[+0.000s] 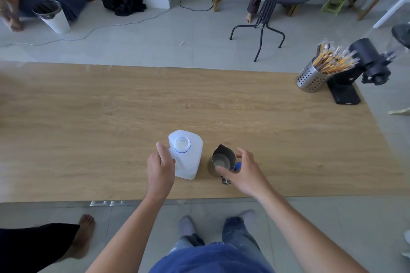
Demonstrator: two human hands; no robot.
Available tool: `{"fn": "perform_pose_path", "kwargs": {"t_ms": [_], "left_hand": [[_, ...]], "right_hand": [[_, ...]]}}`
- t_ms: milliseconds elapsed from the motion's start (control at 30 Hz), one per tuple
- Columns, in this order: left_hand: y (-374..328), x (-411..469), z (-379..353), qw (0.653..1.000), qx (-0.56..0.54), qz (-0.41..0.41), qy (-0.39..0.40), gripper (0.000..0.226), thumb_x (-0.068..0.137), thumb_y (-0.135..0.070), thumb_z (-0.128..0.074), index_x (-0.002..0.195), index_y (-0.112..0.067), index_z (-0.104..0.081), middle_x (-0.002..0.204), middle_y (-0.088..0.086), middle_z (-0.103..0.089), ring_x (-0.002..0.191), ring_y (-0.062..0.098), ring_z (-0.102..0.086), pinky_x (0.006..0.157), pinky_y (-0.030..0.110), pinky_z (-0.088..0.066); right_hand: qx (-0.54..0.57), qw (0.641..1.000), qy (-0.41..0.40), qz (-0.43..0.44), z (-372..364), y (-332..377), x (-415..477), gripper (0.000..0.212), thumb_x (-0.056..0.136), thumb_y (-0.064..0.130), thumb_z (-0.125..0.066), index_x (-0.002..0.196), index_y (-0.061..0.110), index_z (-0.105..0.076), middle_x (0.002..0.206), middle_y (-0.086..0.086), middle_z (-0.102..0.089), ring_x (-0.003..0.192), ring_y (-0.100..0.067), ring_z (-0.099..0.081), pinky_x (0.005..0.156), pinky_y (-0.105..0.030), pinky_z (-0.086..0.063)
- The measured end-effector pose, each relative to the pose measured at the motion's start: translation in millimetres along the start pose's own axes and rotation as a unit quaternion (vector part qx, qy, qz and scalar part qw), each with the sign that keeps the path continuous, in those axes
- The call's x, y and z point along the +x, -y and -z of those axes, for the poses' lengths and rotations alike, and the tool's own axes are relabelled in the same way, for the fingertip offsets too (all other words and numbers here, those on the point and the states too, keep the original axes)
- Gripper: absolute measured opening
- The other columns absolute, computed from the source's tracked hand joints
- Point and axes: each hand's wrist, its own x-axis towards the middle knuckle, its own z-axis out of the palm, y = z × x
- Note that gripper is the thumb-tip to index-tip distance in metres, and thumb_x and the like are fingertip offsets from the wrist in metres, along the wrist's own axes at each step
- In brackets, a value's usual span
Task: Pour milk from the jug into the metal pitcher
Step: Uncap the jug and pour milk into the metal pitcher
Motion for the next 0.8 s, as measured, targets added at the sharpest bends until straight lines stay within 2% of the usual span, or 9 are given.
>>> {"fn": "perform_pose_path", "kwargs": {"t_ms": [67,167,233,333,433,500,600,700,800], "left_hand": [[2,0,-1,1.000,-0.006,0.002,-0.003,0.053,0.120,-0.030,-0.028,0.071,-0.010,-0.022,0.066,0.006,-0.023,0.064,0.019,-0.025,0.050,0.027,-0.018],[3,0,0,1.000,-0.018,0.014,0.000,0.055,0.120,-0.031,-0.031,0.070,-0.010,-0.021,0.067,0.006,-0.022,0.065,0.020,-0.026,0.055,0.033,-0.019],[1,-1,1,0.999,-0.033,0.026,0.006,0.051,0.119,-0.031,-0.033,0.073,-0.016,-0.017,0.064,0.002,-0.018,0.067,0.022,-0.024,0.055,0.033,-0.017],[-1,-1,3,0.998,-0.040,0.039,0.014,0.049,0.118,-0.028,-0.036,0.075,-0.019,-0.015,0.065,0.004,-0.016,0.068,0.024,-0.020,0.060,0.036,-0.015],[-3,-2,5,0.998,-0.037,0.052,0.012,0.049,0.117,-0.027,-0.038,0.075,-0.016,-0.015,0.072,0.014,-0.017,0.058,0.016,-0.023,0.061,0.037,-0.016],[-3,-2,6,0.997,-0.041,0.059,0.008,0.050,0.116,-0.030,-0.040,0.075,-0.016,-0.015,0.077,0.019,-0.014,0.054,0.012,-0.026,0.061,0.037,-0.018],[-1,-4,6,0.996,-0.065,0.057,0.009,0.051,0.116,-0.037,-0.041,0.076,-0.019,-0.015,0.080,0.016,-0.014,0.053,0.011,-0.026,0.064,0.037,-0.027],[0,-5,7,0.997,-0.064,0.047,0.008,0.053,0.116,-0.038,-0.041,0.073,-0.020,-0.016,0.078,0.013,-0.014,0.059,0.015,-0.022,0.069,0.036,-0.035],[-2,-5,8,0.997,-0.055,0.040,0.029,0.053,0.116,-0.039,-0.042,0.074,-0.021,-0.016,0.076,0.010,-0.014,0.056,0.013,-0.019,0.062,0.039,-0.019]], "right_hand": [[-0.025,1.000,0.017,0.009,-15,-3,1,0.118,0.081,0.071,-0.087,0.168,0.020,-0.028,0.162,0.004,-0.036,0.130,-0.017,-0.063,0.110,-0.038,-0.054],[-0.037,0.999,-0.015,0.022,-27,-2,9,0.092,0.088,0.052,-0.090,0.159,0.018,-0.042,0.154,-0.002,-0.042,0.108,-0.014,-0.064,0.093,-0.028,-0.052],[-0.025,0.999,-0.028,0.028,-28,4,14,0.086,0.089,0.048,-0.091,0.158,0.020,-0.046,0.152,-0.001,-0.046,0.110,-0.015,-0.064,0.091,-0.026,-0.048],[-0.011,0.999,-0.038,0.035,-27,14,21,0.089,0.087,0.052,-0.091,0.159,0.025,-0.046,0.150,-0.001,-0.048,0.123,-0.019,-0.064,0.091,-0.030,-0.047],[-0.018,0.998,-0.052,0.003,-27,20,25,0.088,0.086,0.059,-0.090,0.155,0.024,-0.047,0.142,-0.003,-0.051,0.113,-0.023,-0.066,0.083,-0.035,-0.049],[-0.015,0.997,-0.065,-0.028,-29,21,24,0.086,0.086,0.063,-0.089,0.147,0.018,-0.049,0.133,-0.002,-0.062,0.109,-0.024,-0.070,0.076,-0.035,-0.050],[0.019,0.996,-0.057,-0.067,-35,12,23,0.063,0.093,0.064,-0.081,0.120,0.012,-0.059,0.108,0.001,-0.076,0.092,-0.021,-0.071,0.064,-0.032,-0.047],[0.047,0.998,-0.015,-0.044,-38,4,19,0.047,0.107,0.058,-0.064,0.099,0.013,-0.071,0.092,0.005,-0.077,0.080,-0.017,-0.065,0.064,-0.027,-0.043],[0.079,0.996,0.016,-0.024,-38,1,14,0.042,0.116,0.049,-0.052,0.101,0.017,-0.074,0.096,0.011,-0.077,0.078,-0.012,-0.064,0.065,-0.026,-0.044]]}}
